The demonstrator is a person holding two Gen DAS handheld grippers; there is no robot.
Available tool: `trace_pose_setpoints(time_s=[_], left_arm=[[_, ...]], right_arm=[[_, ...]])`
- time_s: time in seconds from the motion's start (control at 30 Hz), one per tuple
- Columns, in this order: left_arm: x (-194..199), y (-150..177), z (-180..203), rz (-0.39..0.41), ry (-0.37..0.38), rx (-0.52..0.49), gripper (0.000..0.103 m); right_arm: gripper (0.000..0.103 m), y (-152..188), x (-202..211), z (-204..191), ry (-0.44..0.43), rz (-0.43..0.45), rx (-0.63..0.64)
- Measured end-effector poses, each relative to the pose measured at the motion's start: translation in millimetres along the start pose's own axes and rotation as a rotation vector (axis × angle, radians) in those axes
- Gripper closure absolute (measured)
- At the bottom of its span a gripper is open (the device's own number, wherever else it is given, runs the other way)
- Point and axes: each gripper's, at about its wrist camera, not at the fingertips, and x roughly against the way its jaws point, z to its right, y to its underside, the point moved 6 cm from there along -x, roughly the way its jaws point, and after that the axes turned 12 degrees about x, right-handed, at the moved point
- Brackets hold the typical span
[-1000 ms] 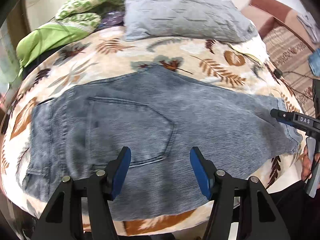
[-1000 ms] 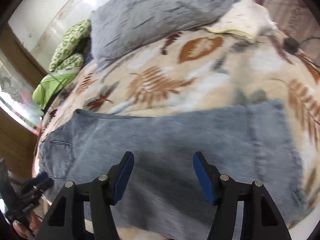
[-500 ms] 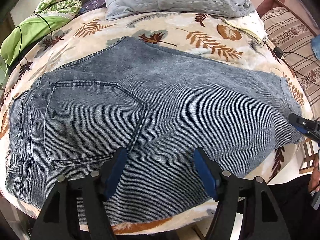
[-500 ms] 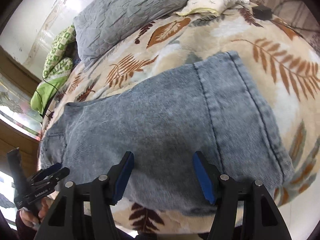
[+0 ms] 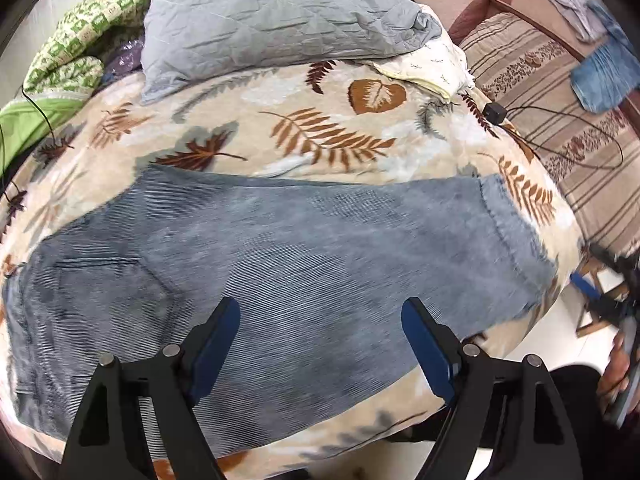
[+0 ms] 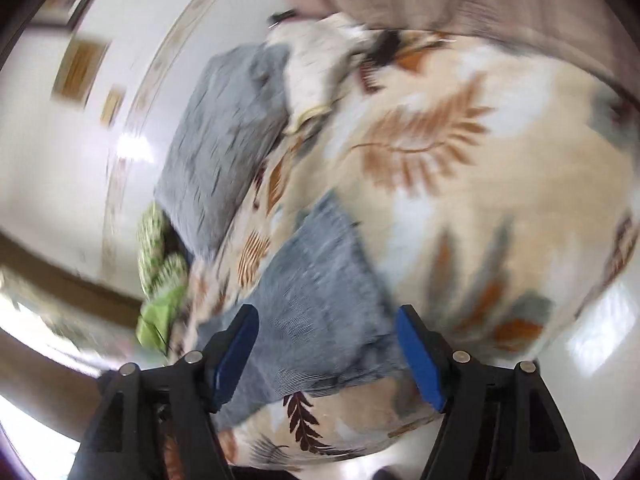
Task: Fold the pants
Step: 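Grasp the leg hem with the right gripper and lift it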
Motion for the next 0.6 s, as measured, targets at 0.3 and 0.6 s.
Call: trace_pose_setpoints(time_s=[0.3,0.6], left_arm=[[-40.8,-0.4,43.9,-0.082,-0.014,-0.034,0.019],[-70.1,19.2,43.2,-0.131,-0.065,-0.109,0.018]], right_arm=[[0.029,10.5,-19.2,26.7,-0.049,-0.094,-0.139],[0.027,31.2,-55.0,21.6,-0.01,-0.204,-0.141]])
